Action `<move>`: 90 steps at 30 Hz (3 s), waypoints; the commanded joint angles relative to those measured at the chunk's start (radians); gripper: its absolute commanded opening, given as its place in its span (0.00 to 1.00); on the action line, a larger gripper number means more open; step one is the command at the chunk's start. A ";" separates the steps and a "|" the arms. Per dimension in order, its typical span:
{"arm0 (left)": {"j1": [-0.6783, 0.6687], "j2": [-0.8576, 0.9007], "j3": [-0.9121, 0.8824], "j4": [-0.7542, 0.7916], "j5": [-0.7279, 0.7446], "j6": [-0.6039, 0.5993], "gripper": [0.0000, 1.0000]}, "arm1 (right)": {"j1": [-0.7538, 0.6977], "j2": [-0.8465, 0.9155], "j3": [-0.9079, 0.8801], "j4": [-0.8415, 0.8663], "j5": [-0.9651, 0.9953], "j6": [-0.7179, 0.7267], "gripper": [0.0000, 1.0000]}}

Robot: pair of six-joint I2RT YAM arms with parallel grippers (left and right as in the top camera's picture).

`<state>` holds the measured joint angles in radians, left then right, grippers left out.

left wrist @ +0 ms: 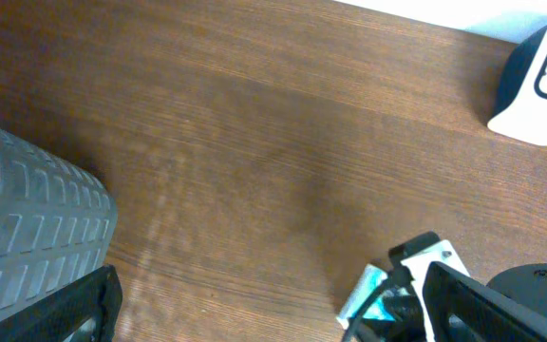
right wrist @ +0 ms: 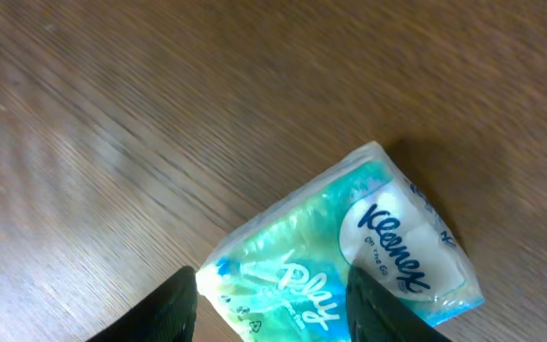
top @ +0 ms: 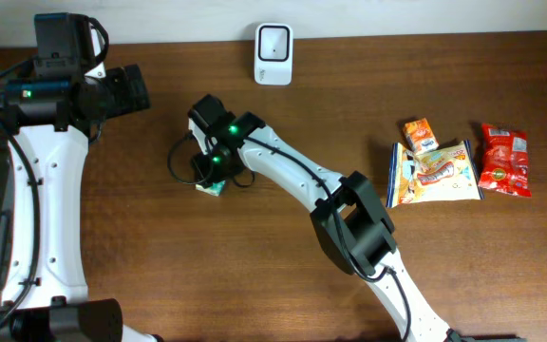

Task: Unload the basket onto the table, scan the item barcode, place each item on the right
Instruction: 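Reach the right gripper to the green Kleenex pack and grasp it, then lift the Kleenex pack with the right gripper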

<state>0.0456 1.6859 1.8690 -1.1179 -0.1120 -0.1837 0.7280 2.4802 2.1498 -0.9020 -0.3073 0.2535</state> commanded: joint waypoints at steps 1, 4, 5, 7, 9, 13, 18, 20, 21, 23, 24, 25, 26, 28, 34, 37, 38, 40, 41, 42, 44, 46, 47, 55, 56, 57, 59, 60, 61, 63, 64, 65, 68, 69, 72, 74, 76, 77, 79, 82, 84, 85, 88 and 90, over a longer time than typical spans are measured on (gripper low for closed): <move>0.001 0.002 -0.004 0.001 0.000 0.005 0.99 | -0.076 0.000 0.023 -0.101 0.039 -0.017 0.50; 0.001 0.002 -0.004 0.001 0.000 0.005 0.99 | -0.137 -0.025 0.048 -0.192 0.039 -0.080 0.53; 0.001 0.002 -0.004 0.001 0.000 0.005 0.99 | -0.169 -0.038 0.077 -0.238 0.039 -0.137 0.58; 0.001 0.002 -0.004 0.001 0.000 0.005 0.99 | -0.190 -0.045 0.117 -0.278 0.037 -0.171 0.61; 0.001 0.002 -0.004 0.001 0.000 0.005 0.99 | -0.206 -0.048 0.193 -0.342 -0.002 -0.215 0.63; 0.001 0.002 -0.004 0.001 0.000 0.005 0.99 | -0.173 -0.042 0.200 -0.299 -0.065 -0.197 0.62; 0.001 0.002 -0.004 0.001 0.000 0.005 0.99 | -0.085 -0.020 0.063 -0.143 -0.039 -0.089 0.54; 0.001 0.002 -0.004 0.001 0.000 0.005 0.99 | -0.071 -0.020 0.019 -0.143 -0.003 -0.087 0.54; 0.001 0.002 -0.004 0.001 0.000 0.005 0.99 | -0.067 -0.020 0.010 -0.170 0.028 -0.087 0.54; 0.001 0.002 -0.004 0.001 0.000 0.005 0.99 | -0.071 -0.020 0.010 -0.228 0.079 -0.087 0.54; 0.001 0.002 -0.004 0.001 0.000 0.005 0.99 | -0.075 -0.020 0.010 -0.262 0.117 -0.087 0.54; 0.001 0.002 -0.004 0.001 0.000 0.005 0.99 | -0.082 -0.020 0.010 -0.293 0.153 -0.087 0.54; 0.001 0.002 -0.004 0.001 0.000 0.005 0.99 | -0.089 -0.021 0.010 -0.311 0.168 -0.087 0.54; 0.001 0.002 -0.004 0.002 0.000 0.005 0.99 | -0.116 -0.021 0.010 -0.359 0.203 -0.087 0.54; 0.001 0.002 -0.004 0.001 0.000 0.005 0.99 | -0.228 -0.023 0.010 -0.410 0.239 -0.087 0.54; 0.001 0.002 -0.004 0.001 0.000 0.005 0.99 | -0.280 -0.023 0.010 -0.395 0.314 -0.063 0.54; 0.001 0.002 -0.004 0.001 0.000 0.005 0.99 | -0.302 -0.023 0.010 -0.386 0.375 -0.044 0.55; 0.001 0.002 -0.004 0.001 0.000 0.005 0.99 | -0.339 -0.023 0.010 -0.357 0.439 -0.023 0.56; 0.001 0.002 -0.004 0.001 0.000 0.005 0.99 | -0.359 -0.023 0.010 -0.337 0.429 -0.023 0.58; 0.001 0.002 -0.004 0.001 0.000 0.005 0.99 | -0.373 -0.024 0.010 -0.325 0.397 -0.023 0.58; 0.001 0.002 -0.004 0.001 0.000 0.005 0.99 | -0.399 -0.028 0.018 -0.304 0.279 -0.026 0.58; 0.001 0.002 -0.004 0.001 0.000 0.005 0.99 | -0.407 -0.028 0.038 -0.289 0.161 -0.075 0.58; 0.001 0.002 -0.004 0.001 0.000 0.005 0.99 | -0.408 -0.028 0.051 -0.285 0.102 -0.092 0.58; 0.001 0.002 -0.004 0.001 0.000 0.005 0.99 | -0.394 -0.028 0.072 -0.286 -0.276 0.151 0.58; 0.001 0.002 -0.004 0.001 0.000 0.005 0.99 | -0.386 -0.028 0.072 -0.286 -0.289 0.153 0.58; 0.001 0.002 -0.004 0.001 0.000 0.005 0.99 | -0.372 -0.028 0.072 -0.283 -0.283 0.152 0.58; 0.001 0.002 -0.004 0.001 0.000 0.005 0.99 | -0.343 -0.028 0.072 -0.249 -0.224 0.130 0.58; 0.001 0.002 -0.004 0.001 0.000 0.005 0.99 | -0.328 -0.027 0.072 -0.225 -0.180 0.113 0.57; 0.001 0.002 -0.004 0.001 0.000 0.005 0.99 | -0.315 -0.027 0.072 -0.203 -0.145 0.101 0.58; 0.001 0.002 -0.004 0.001 0.000 0.005 0.99 | -0.281 -0.022 0.072 -0.151 -0.045 0.091 0.57; 0.001 0.002 -0.004 0.001 0.000 0.005 0.99 | -0.263 -0.021 0.072 -0.116 0.008 0.080 0.57; 0.001 0.002 -0.004 0.001 0.000 0.005 0.99 | -0.252 -0.020 0.072 -0.087 0.036 0.060 0.57; 0.001 0.002 -0.004 0.001 0.000 0.005 0.99 | -0.222 -0.020 0.072 0.012 0.103 0.013 0.58; 0.001 0.002 -0.004 0.001 0.000 0.005 0.99 | -0.217 -0.020 0.072 0.045 0.119 0.005 0.58; 0.001 0.002 -0.004 0.001 0.000 0.005 0.99 | -0.203 0.000 0.072 0.105 0.154 0.005 0.58; 0.001 0.002 -0.004 0.001 0.000 0.005 0.99 | -0.203 0.017 0.072 0.106 0.160 0.007 0.58; 0.001 0.002 -0.004 0.001 0.000 0.005 0.99 | -0.204 0.029 0.072 0.082 0.161 0.013 0.58; 0.001 0.002 -0.004 0.001 0.000 0.005 0.99 | -0.206 0.034 0.072 0.058 0.162 0.013 0.58; 0.001 0.002 -0.004 0.001 0.000 0.005 0.99 | -0.206 0.034 0.072 0.012 0.155 0.013 0.58; 0.001 0.002 -0.004 0.001 0.000 0.005 0.99 | -0.204 0.034 0.072 -0.066 0.090 -0.011 0.58; 0.001 0.002 -0.004 0.001 0.000 0.005 0.99 | -0.204 0.034 0.072 -0.117 0.066 -0.022 0.58; 0.001 0.002 -0.004 0.001 0.000 0.005 0.99 | -0.204 0.034 0.072 -0.149 0.048 -0.043 0.58; 0.001 0.002 -0.004 0.001 0.000 0.005 0.99 | -0.208 0.028 0.072 -0.241 0.023 -0.109 0.60; 0.001 0.002 -0.004 0.001 0.000 0.005 0.99 | -0.220 0.003 0.072 -0.287 0.023 -0.127 0.62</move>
<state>0.0456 1.6859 1.8690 -1.1179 -0.1120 -0.1837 0.5232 2.4977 2.2044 -1.1526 -0.2558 0.1848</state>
